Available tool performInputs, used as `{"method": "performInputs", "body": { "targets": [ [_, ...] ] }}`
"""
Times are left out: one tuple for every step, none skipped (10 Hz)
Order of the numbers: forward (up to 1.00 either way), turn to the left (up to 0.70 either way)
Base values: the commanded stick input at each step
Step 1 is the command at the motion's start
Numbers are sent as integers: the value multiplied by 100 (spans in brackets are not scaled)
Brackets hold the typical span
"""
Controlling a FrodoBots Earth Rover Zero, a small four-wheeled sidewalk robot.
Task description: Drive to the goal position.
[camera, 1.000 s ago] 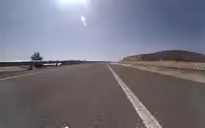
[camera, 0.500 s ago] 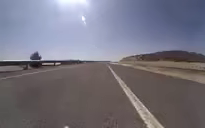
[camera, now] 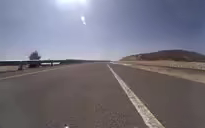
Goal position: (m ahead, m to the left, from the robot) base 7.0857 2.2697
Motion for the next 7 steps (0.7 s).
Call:
{"method": "performInputs", "body": {
  "targets": [
    [100, 0],
    [100, 0],
    [100, 0],
    [100, 0],
    [100, 0],
    [100, 0],
    [100, 0]
  ]
}}
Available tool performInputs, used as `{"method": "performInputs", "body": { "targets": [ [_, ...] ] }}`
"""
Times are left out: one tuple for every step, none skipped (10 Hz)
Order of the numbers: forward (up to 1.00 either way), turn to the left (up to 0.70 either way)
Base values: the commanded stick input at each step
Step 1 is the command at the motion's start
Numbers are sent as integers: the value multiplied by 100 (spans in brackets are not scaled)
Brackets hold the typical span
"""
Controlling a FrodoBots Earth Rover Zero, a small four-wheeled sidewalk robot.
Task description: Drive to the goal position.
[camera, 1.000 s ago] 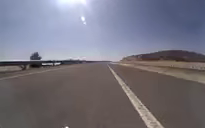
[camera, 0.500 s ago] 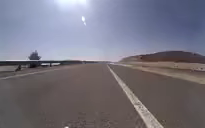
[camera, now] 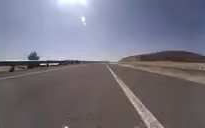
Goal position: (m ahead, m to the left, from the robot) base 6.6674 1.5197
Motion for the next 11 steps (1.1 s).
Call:
{"method": "performInputs", "body": {
  "targets": [
    [100, 0],
    [100, 0],
    [100, 0],
    [100, 0],
    [100, 0],
    [100, 0],
    [100, 0],
    [100, 0],
    [100, 0],
    [100, 0],
    [100, 0]
  ]
}}
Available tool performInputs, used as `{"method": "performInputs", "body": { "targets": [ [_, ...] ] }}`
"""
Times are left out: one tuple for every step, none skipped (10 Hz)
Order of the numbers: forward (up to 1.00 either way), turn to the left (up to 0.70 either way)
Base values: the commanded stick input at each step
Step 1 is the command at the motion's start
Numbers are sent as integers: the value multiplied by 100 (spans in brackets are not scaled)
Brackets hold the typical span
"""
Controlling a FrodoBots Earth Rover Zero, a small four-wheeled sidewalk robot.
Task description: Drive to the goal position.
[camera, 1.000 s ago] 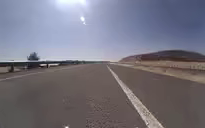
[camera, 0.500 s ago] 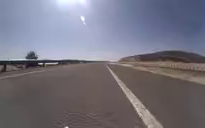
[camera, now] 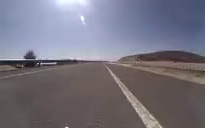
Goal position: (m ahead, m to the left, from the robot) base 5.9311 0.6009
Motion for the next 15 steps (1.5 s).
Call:
{"method": "performInputs", "body": {
  "targets": [
    [100, 0],
    [100, 0],
    [100, 0],
    [100, 0],
    [100, 0],
    [100, 0],
    [100, 0],
    [100, 0],
    [100, 0],
    [100, 0],
    [100, 0],
    [100, 0],
    [100, 0],
    [100, 0],
    [100, 0]
  ]
}}
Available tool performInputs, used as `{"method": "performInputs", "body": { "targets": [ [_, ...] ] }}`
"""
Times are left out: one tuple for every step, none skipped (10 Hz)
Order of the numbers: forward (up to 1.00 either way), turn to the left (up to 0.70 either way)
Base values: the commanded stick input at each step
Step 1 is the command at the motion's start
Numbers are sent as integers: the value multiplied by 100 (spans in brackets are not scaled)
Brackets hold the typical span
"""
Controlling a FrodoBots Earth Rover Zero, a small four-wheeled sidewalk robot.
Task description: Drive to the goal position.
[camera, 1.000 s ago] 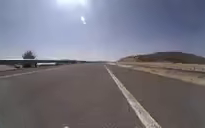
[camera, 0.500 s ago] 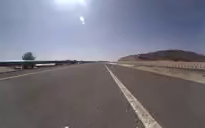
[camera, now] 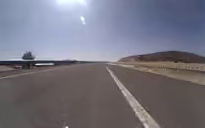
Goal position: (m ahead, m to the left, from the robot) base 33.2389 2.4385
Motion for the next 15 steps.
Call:
{"method": "performInputs", "body": {
  "targets": [
    [100, 0],
    [100, 0],
    [100, 0],
    [100, 0],
    [100, 0],
    [100, 0],
    [100, 0],
    [100, 0],
    [100, 0],
    [100, 0],
    [100, 0],
    [100, 0],
    [100, 0],
    [100, 0],
    [100, 0]
  ]
}}
